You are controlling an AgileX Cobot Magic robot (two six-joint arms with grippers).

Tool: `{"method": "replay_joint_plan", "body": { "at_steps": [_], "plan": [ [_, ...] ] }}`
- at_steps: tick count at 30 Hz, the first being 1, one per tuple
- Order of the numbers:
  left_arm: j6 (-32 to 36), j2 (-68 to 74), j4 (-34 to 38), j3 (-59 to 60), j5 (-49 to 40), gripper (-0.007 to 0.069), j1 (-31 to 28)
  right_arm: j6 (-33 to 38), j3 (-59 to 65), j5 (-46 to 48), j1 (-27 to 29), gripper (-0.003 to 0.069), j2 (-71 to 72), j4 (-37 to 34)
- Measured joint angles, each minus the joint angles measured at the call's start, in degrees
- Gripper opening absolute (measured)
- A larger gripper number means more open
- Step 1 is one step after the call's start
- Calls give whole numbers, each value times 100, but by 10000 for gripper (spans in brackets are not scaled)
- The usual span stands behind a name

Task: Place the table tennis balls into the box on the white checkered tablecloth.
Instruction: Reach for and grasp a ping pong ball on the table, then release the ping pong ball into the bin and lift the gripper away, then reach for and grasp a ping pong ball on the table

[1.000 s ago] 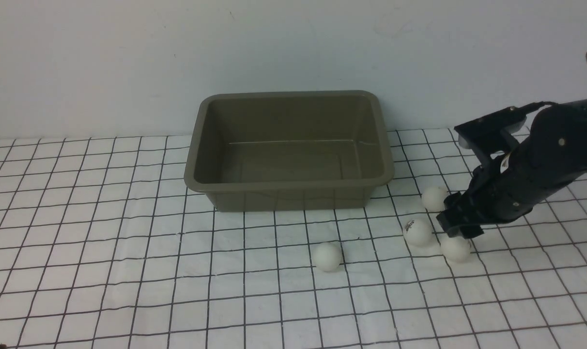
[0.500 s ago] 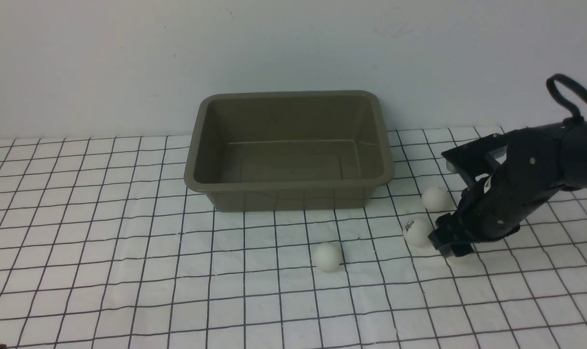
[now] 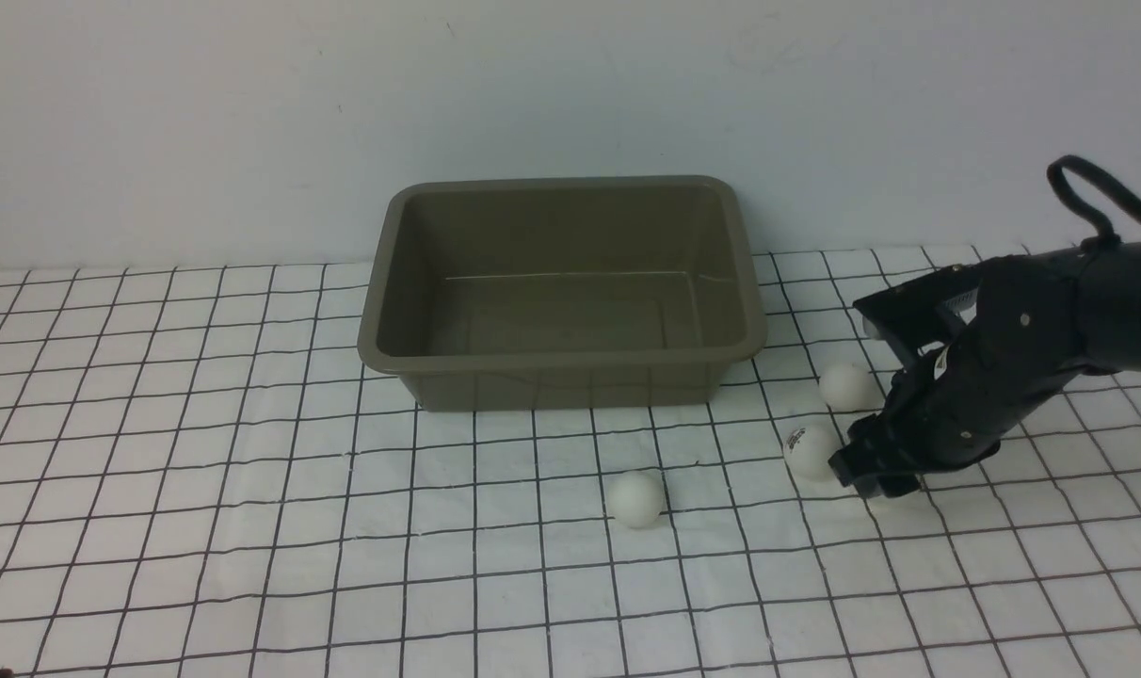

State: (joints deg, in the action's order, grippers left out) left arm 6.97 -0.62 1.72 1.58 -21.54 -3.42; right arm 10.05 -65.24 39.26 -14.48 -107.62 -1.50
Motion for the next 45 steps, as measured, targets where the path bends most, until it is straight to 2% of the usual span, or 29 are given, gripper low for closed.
{"method": "replay_joint_plan", "body": {
  "at_steps": [4,9,14,19,24,33,40,45],
  "plan": [
    [0,0,0,0,0,-4,0,0,-446,526,0,361,122,4],
    [0,0,0,0,0,-4,0,94,-1539,1350,-53,361,276,-374],
    [0,0,0,0,0,-4,0,169,-2360,1152,-485,361,169,-661],
    [0,0,0,0,0,-4,0,175,-3400,1041,-880,361,-743,-731],
    [0,0,0,0,0,-4,0,175,-4160,1154,-916,361,-1485,-743],
    [0,0,0,0,0,-4,0,175,-4933,1381,-916,386,-2123,-743],
    [0,0,0,0,0,-4,0,175,-5054,1500,-916,424,-2184,-743],
    [0,0,0,0,-2,-4,0,130,-5144,1967,-916,428,-1832,-357]
  ]
}}
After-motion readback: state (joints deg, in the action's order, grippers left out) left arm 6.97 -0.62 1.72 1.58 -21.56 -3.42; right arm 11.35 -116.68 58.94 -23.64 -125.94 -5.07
